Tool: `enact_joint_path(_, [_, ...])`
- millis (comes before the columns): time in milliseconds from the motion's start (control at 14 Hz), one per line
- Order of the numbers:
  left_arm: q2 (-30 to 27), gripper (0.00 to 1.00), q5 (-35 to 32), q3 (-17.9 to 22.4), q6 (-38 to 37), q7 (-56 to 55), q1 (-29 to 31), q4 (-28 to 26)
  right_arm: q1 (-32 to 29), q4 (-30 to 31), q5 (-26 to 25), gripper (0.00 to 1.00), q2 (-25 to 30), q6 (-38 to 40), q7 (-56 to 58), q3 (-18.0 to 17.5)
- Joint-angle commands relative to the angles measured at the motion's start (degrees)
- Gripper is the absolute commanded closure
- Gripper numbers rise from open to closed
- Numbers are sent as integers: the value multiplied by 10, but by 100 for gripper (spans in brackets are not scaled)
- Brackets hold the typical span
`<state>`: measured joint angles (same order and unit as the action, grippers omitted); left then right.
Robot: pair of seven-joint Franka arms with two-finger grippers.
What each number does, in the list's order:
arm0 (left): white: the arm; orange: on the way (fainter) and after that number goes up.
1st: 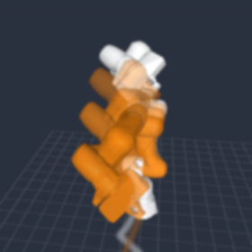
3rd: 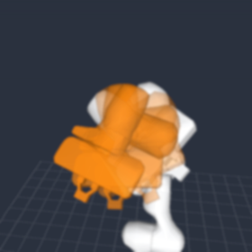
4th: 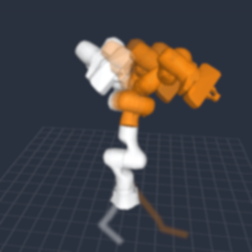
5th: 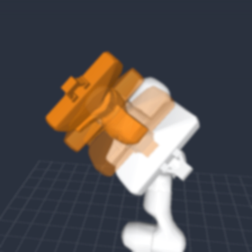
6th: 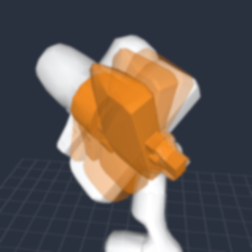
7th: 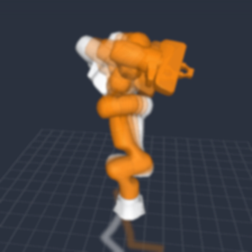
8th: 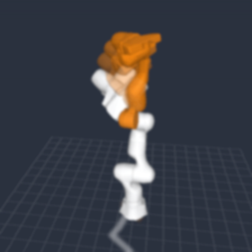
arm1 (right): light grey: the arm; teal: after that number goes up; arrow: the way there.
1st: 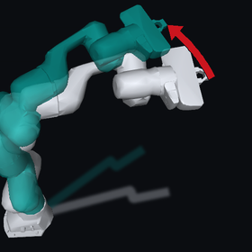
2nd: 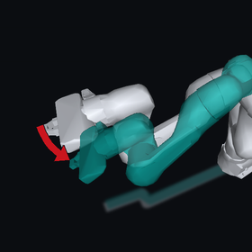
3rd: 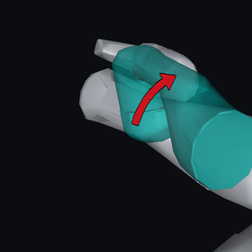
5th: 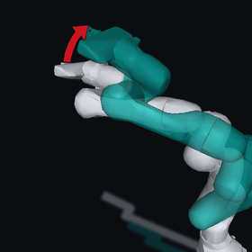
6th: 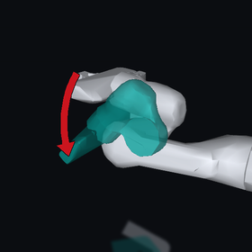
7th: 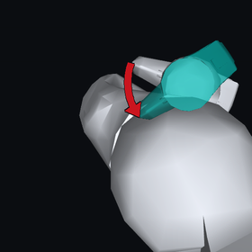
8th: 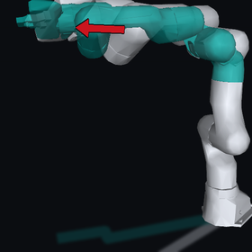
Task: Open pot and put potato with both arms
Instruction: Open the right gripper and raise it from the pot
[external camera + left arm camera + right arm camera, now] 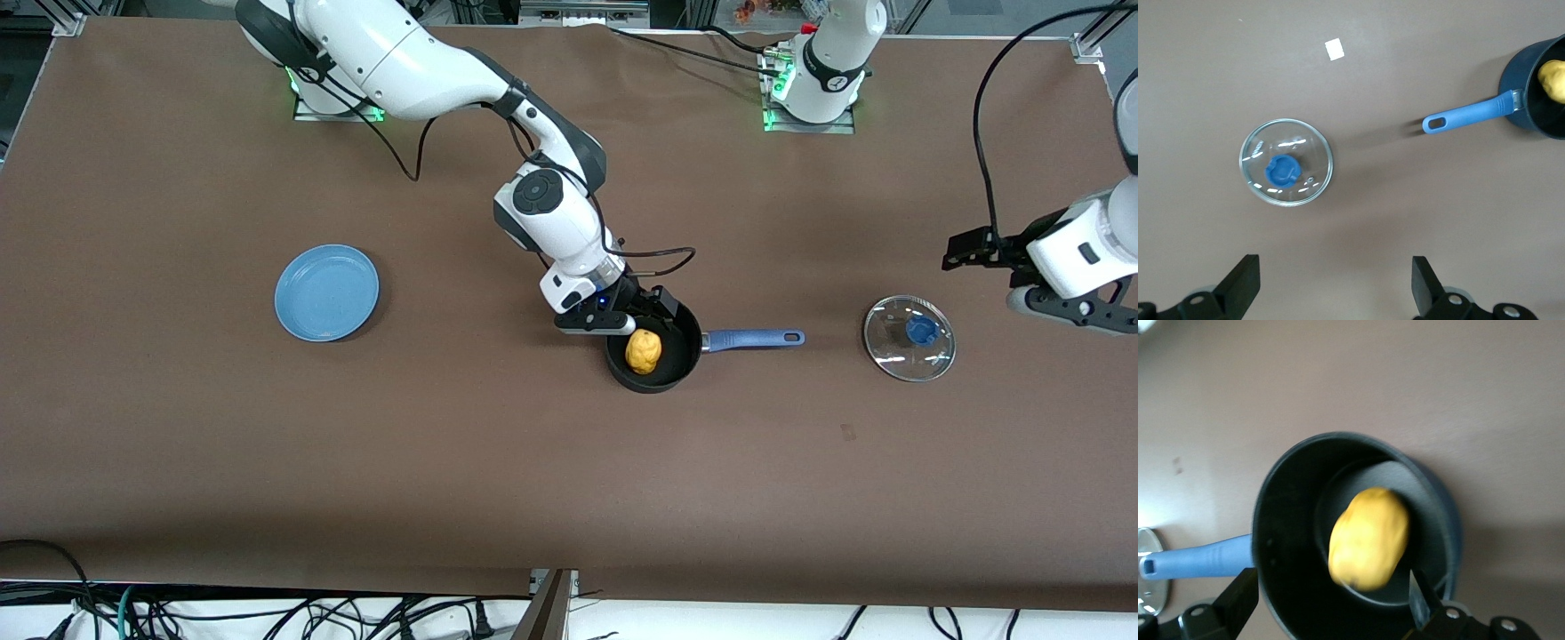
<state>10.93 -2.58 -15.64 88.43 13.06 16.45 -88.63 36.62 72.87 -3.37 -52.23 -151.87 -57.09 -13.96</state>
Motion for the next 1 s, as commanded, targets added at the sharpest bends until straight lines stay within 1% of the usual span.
enact_joint_path(0, [5, 0, -23, -13, -29, -10, 3, 31, -5, -29, -15, 0, 55, 130, 43, 14])
enact_joint_path(71, [-16, 0, -23, -11, -28, -19, -11, 16, -16, -33, -14, 0, 63, 176, 76, 13])
enact_joint_path(143, [-27, 0, -23, 7, -30, -43, -46, -2, -27, -33, -13, 0, 80, 211, 106, 13])
enact_joint_path(214, [-37, 0, -23, 49, -27, -57, -87, -5, -42, -33, -13, 0, 92, 245, 136, 12])
enact_joint_path(286, [-39, 0, -23, 78, -26, -69, -124, -5, -57, -33, -12, 0, 102, 279, 175, 12])
enact_joint_path(429, [-46, 0, -22, 93, -14, -89, -133, -9, -81, -32, -9, 0, 115, 328, 248, 12])
enact_joint_path(500, [-61, 0, -23, 104, 8, -81, -133, -25, -88, -32, -9, 0, 115, 340, 262, 12])
enact_joint_path(714, [-113, 0, -18, 106, 39, -66, -133, -93, -105, -32, -14, 0, 115, 353, 270, 12])
enact_joint_path(786, [-128, 0, -6, 115, 53, -64, -131, -110, -111, -31, -15, 0, 115, 356, 284, 12])
enact_joint_path(929, [-151, 0, 36, 142, 100, -61, -131, -152, -126, -32, -19, 0, 116, 392, 317, 20])
